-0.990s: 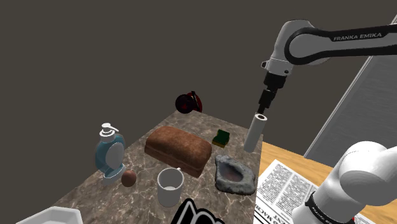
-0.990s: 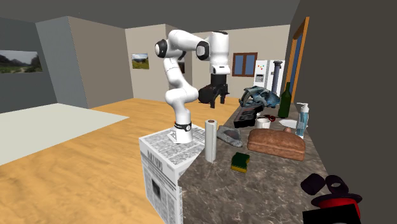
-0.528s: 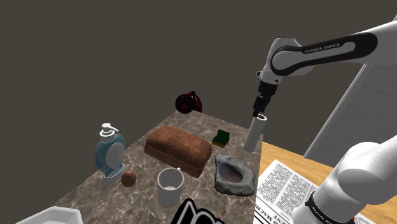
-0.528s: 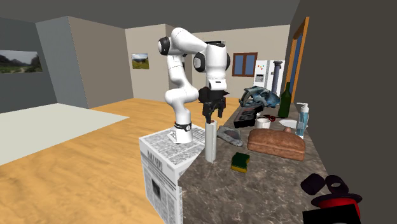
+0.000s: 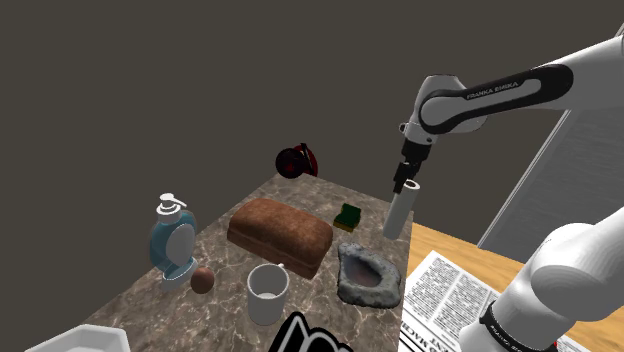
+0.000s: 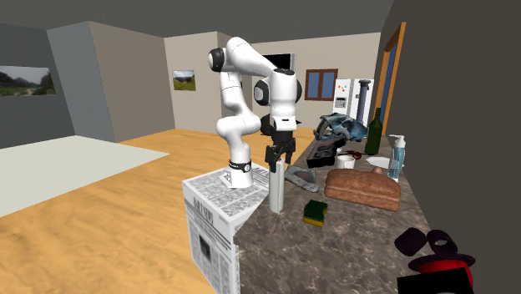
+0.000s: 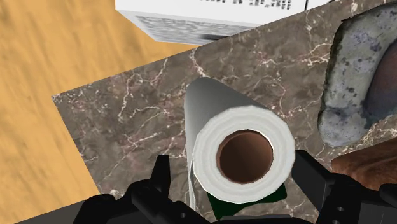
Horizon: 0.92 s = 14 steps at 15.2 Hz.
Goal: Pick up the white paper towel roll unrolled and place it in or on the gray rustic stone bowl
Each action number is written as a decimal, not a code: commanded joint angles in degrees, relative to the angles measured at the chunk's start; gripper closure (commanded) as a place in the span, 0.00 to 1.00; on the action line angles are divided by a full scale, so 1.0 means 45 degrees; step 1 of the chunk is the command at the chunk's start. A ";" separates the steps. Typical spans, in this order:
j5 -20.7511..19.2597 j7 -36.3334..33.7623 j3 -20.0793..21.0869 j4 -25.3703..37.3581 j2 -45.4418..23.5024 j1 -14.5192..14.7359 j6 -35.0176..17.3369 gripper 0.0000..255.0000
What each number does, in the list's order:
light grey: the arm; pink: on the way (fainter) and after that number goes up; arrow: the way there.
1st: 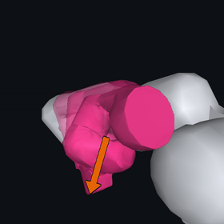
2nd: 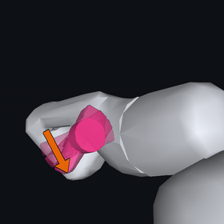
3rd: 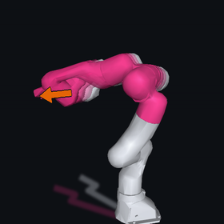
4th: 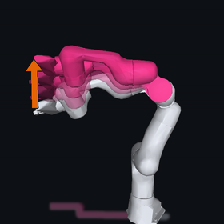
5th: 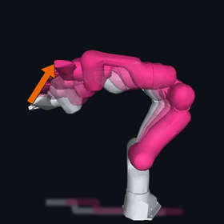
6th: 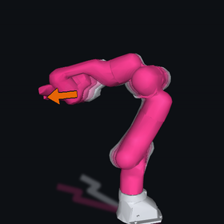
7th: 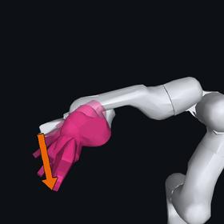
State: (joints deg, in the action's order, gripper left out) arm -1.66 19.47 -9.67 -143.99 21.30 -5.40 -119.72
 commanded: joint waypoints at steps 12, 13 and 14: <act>0.0004 -0.0011 0.0006 -0.0072 -0.0005 0.0005 -0.0084 1.00; 0.0003 -0.0010 0.0006 -0.0073 -0.0003 0.0005 -0.0082 1.00; 0.0003 -0.0012 0.0007 -0.0075 -0.0001 0.0005 -0.0082 1.00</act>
State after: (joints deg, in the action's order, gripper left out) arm -1.66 19.42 -9.65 -144.28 21.31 -5.38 -120.12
